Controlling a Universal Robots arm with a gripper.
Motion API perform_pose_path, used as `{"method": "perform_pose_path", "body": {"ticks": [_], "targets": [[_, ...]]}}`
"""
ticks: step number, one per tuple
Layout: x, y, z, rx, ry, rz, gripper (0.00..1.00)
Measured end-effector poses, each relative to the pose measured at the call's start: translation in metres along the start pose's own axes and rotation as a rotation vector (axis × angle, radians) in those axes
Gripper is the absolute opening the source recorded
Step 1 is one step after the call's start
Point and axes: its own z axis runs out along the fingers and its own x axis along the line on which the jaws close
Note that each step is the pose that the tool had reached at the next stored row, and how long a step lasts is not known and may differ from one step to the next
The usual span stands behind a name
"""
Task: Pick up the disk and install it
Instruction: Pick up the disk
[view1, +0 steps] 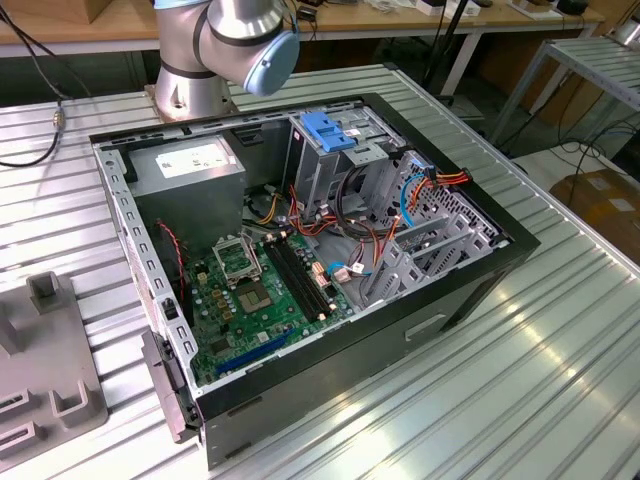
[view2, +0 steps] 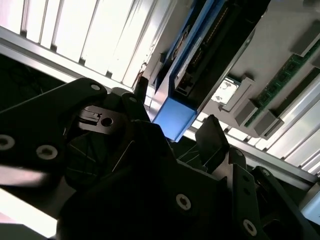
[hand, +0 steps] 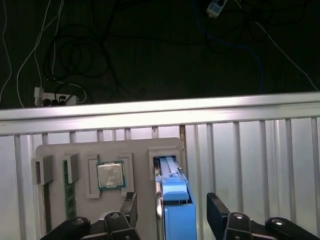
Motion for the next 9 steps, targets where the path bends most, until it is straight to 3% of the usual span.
{"method": "perform_pose_path", "body": {"ticks": [3,9], "targets": [[0.0000,0.0001,0.0070,-0.0005,-0.0089,0.000,0.66],[-0.0034,0.0000,0.0079,-0.0004,-0.0089,0.000,0.57]]}}
